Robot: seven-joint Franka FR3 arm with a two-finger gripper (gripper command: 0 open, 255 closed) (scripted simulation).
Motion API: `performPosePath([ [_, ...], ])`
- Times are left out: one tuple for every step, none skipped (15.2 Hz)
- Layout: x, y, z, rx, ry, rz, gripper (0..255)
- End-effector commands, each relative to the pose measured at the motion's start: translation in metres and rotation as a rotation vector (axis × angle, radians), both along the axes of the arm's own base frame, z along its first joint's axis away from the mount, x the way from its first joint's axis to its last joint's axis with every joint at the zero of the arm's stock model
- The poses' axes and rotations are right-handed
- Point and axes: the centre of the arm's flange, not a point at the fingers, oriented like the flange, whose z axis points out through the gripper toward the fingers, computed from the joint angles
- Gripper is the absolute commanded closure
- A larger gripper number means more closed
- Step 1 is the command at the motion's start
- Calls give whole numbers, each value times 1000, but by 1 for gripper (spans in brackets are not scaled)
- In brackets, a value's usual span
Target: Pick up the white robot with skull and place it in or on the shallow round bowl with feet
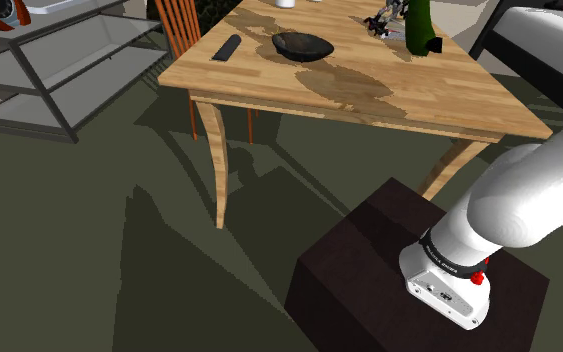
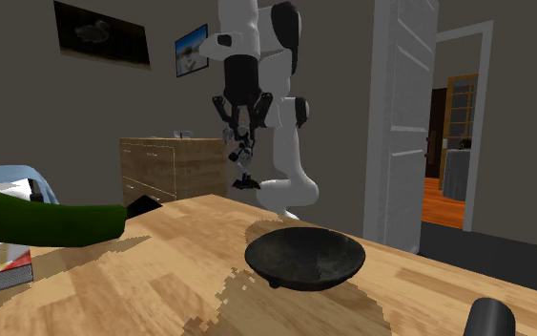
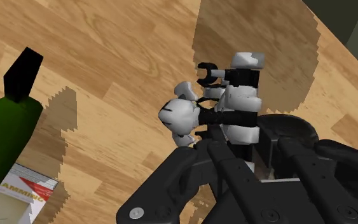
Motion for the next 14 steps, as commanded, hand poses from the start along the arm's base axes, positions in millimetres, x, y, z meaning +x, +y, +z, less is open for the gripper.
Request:
performPosePath([
  [25, 13, 2, 1, 0, 0, 255],
  [37, 19, 4, 1, 0, 0, 255],
  [48, 26, 5, 1, 0, 0, 255],
  [60, 32, 6, 1, 0, 0, 255],
  [72, 38, 8, 1, 0, 0, 255],
  [83, 44, 9, 1, 0, 0, 255],
  [95, 50, 10, 1, 0, 0, 255],
  [106, 56, 11, 1, 0, 0, 255],
  [118, 63, 13, 1, 0, 0, 255],
  [129, 69, 14, 1, 0, 0, 255],
  [141, 75, 15, 1, 0, 0, 255],
  [153, 81, 17, 1, 0, 0, 255],
  [164, 87, 18, 1, 0, 0, 255],
  [172, 92, 19, 1, 0, 0, 255],
])
